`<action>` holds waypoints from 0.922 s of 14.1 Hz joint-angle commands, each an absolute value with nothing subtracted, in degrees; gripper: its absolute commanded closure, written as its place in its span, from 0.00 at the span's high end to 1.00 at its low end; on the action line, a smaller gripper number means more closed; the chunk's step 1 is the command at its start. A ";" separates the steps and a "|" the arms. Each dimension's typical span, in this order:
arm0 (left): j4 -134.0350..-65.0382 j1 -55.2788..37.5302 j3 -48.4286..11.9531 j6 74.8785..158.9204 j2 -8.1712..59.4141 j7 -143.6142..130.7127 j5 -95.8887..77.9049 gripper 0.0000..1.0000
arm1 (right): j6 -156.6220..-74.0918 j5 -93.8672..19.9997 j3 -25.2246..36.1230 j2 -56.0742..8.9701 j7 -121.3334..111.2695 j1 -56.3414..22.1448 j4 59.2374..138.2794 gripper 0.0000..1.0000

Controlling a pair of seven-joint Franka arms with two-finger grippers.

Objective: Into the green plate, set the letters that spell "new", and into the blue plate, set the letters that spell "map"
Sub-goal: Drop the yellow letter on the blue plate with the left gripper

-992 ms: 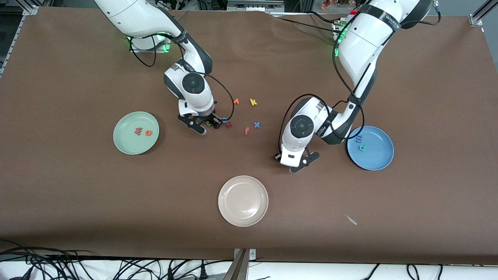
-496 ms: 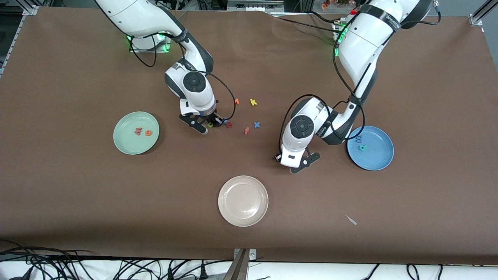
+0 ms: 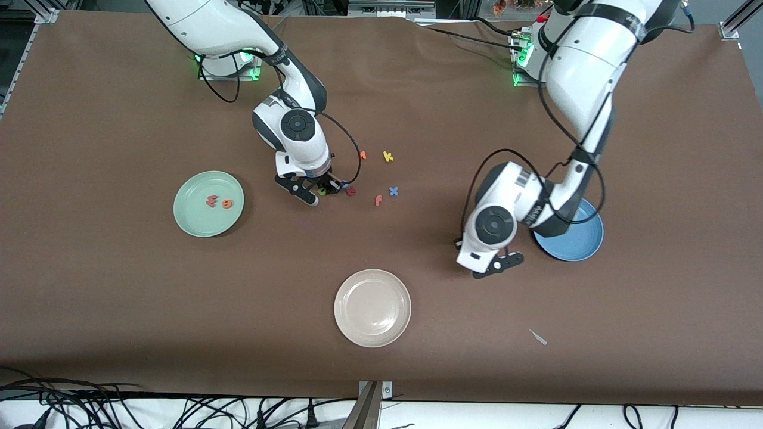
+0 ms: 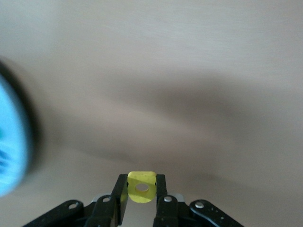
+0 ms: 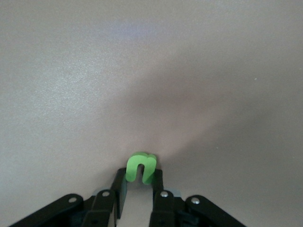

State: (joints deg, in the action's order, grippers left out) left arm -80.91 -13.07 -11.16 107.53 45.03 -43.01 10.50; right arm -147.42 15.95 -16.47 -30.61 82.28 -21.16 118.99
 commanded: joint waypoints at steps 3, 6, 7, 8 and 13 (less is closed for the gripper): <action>-82.00 -3.27 -11.69 96.60 42.28 -14.56 11.25 0.10 | -144.59 16.61 -16.09 -28.75 79.99 -21.18 118.92 0.13; -83.23 2.18 -11.51 96.15 42.54 -1.97 12.04 0.11 | -139.24 16.52 -14.42 -25.85 74.73 -21.01 118.57 0.13; -83.41 3.50 -11.51 96.15 42.71 2.07 12.04 0.12 | -136.78 16.44 -13.81 -24.71 72.44 -20.92 118.56 0.13; -83.58 4.56 -11.43 96.24 42.80 4.81 12.13 0.20 | -134.58 16.09 -12.93 -23.48 69.38 -20.83 118.56 0.13; -81.40 5.97 -11.34 93.97 42.19 8.00 11.07 1.00 | -123.86 13.90 -3.97 -16.63 47.16 -20.74 119.00 0.13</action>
State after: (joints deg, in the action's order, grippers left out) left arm -82.60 5.39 -11.01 96.36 43.39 6.54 10.60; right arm -127.47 15.69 -6.92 -20.39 55.71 -20.74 117.94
